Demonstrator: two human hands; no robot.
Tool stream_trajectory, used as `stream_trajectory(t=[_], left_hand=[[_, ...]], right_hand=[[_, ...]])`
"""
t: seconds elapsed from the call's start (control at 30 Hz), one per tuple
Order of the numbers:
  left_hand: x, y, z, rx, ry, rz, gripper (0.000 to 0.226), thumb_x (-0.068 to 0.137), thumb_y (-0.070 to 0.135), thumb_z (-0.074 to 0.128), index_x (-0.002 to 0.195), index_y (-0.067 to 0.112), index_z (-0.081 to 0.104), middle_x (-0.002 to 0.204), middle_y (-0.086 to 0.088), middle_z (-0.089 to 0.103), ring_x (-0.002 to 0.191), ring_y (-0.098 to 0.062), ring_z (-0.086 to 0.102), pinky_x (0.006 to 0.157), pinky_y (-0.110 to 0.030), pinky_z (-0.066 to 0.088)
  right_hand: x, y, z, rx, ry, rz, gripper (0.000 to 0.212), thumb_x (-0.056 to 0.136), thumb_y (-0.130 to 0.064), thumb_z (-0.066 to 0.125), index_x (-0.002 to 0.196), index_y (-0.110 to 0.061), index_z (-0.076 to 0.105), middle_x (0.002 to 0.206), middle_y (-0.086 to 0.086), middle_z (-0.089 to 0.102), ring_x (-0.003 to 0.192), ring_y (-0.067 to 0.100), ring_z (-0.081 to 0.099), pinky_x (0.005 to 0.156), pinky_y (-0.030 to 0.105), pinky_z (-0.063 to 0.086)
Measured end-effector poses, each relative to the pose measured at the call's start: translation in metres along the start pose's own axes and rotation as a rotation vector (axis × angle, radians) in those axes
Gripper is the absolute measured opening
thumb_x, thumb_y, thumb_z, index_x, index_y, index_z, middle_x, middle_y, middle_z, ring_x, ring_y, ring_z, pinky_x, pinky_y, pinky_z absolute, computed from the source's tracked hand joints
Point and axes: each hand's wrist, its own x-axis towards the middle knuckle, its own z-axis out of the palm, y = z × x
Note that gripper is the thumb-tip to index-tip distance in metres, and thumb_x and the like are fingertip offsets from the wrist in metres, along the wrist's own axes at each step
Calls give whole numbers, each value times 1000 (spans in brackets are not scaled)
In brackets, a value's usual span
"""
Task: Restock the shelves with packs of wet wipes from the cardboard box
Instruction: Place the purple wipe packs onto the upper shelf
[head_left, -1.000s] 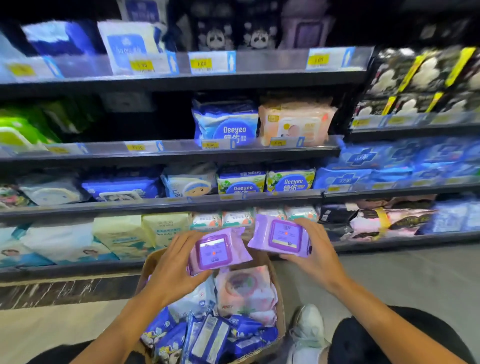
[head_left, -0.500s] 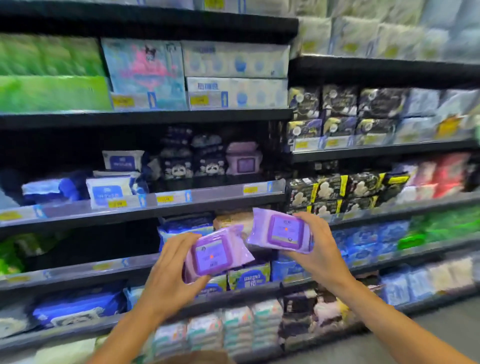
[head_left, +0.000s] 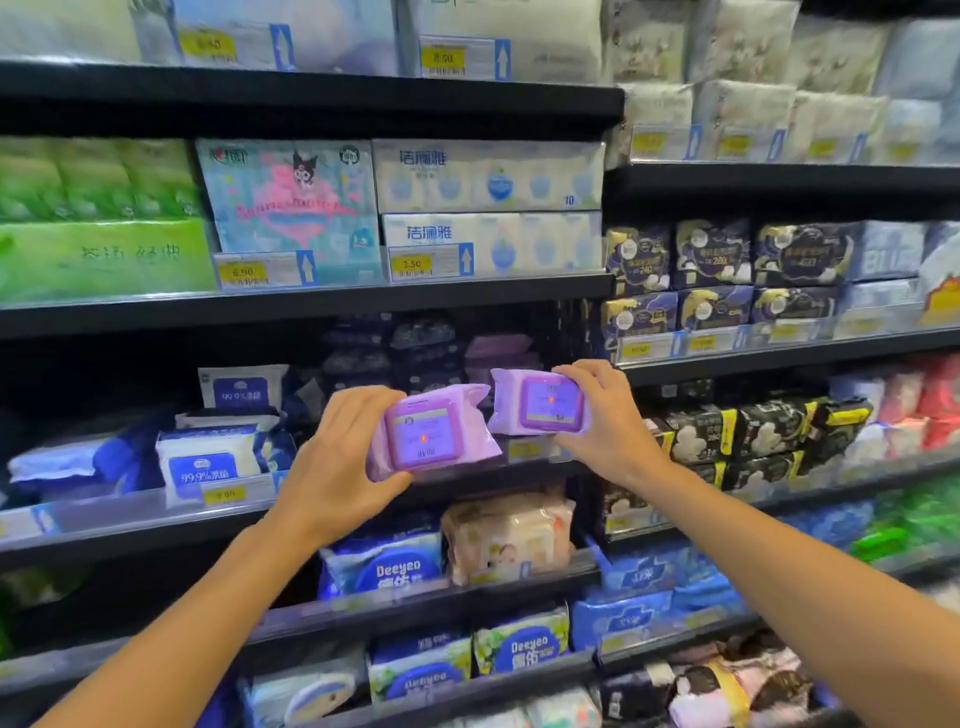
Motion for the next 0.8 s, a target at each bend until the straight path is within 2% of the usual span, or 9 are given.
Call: stream_trajectory(t=[0.1,0.2,0.3,0.43,0.53,0.57,0.63,0.7,0.8], left_hand=[[24,-22,1,58,1,39,72,71,31,85,133,21,49,131,8,48,126,-15,43,81,-48,54],[43,-42,-1,111,-12,85,74,71,36,85,134,19,49,133,6,49,127,-15,43,83,-46,55],[57,-54,-3,128,-5,91,75,72,39,85,134,19,49,133,6,50,125,-12,43,79,-41,55],[67,-65,1,167,-25,111,75,72,43,83,135,20,49,128,7,50,117,-10,43,71,-34,52],[68,-75,8,189,-48,104,75,72,46,83,134,22,49,124,8,51,112,-11,44,69,-32,50],[68,-78,11,191,-58,99,75,71,45,83,134,23,49,125,8,51,113,-12,45,71,-34,52],[69,-84,16,193,-76,98,75,71,44,84,134,24,50,126,8,51,115,-13,46,75,-40,55],[69,-88,21,193,-91,93,75,70,44,84,134,26,49,127,9,51,117,-13,46,78,-44,56],[70,-89,30,180,-88,57,74,71,48,83,133,28,48,128,9,52,119,-13,47,83,-43,55]], right_hand=[[32,3,15,-63,-13,30,80,66,-35,90,133,-24,48,130,-3,44,121,18,42,92,39,51],[59,4,33,-208,-34,38,84,65,-44,89,134,-23,47,130,-1,44,121,22,44,83,49,54],[82,5,52,-386,-158,68,90,68,-50,85,140,-17,43,140,5,42,129,28,42,91,49,52],[105,21,75,-408,-241,128,89,72,-43,85,145,-18,39,146,10,43,134,32,43,100,44,49],[113,33,86,-457,-416,150,103,77,-31,84,156,-15,21,163,11,17,149,33,21,117,39,29],[113,35,86,-423,-488,170,105,76,-32,85,156,-16,19,163,10,17,149,32,21,118,36,26],[112,42,81,-306,-585,225,98,76,-38,84,153,-15,27,156,9,32,141,30,35,113,33,31],[111,48,74,-209,-586,223,77,83,-39,78,145,-16,40,143,8,45,127,26,49,105,30,40],[109,48,68,-198,-531,178,54,87,-20,75,134,-17,48,135,8,47,113,21,52,101,32,46]])
